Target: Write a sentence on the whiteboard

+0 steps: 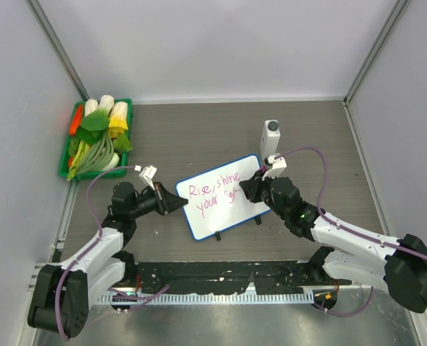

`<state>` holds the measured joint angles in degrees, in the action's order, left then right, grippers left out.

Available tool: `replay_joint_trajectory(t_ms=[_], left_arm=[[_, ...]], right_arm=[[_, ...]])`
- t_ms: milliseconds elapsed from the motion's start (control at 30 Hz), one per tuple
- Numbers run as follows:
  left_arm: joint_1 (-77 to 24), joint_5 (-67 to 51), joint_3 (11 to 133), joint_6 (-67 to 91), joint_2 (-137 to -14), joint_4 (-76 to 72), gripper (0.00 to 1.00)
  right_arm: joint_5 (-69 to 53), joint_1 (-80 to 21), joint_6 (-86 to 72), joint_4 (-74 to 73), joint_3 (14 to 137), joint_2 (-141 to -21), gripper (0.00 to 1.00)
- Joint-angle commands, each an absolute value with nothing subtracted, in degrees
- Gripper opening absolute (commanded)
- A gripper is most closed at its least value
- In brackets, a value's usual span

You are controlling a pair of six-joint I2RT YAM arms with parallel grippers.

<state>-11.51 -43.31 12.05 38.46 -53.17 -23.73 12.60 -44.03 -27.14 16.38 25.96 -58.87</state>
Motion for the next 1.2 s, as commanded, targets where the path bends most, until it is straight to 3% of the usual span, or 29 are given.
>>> replay_joint_trajectory(t_ms=[0,467,867,1167], left_arm=[[-11.07,-39.99,11.78,34.19,-53.09,-25.22,0.0],[-11.07,-39.9,11.69,34.19,-52.82,-25.22,0.0],[-11.07,-39.99,11.78,34.28,-53.09,-25.14,0.0],[-11.16,-39.99,11.69,34.1,-52.91,-24.96,0.0]], right_arm=[[13.1,-44.12,-26.54,14.77,26.28,-57.92,0.01],[12.39,-44.12,-27.51,14.15,23.99,-55.64,0.01],[10.63,-44.03,-27.69,14.24,29.18,-53.44,0.02],[13.18,-44.03,-26.46,14.59,30.5,-58.09,0.01]])
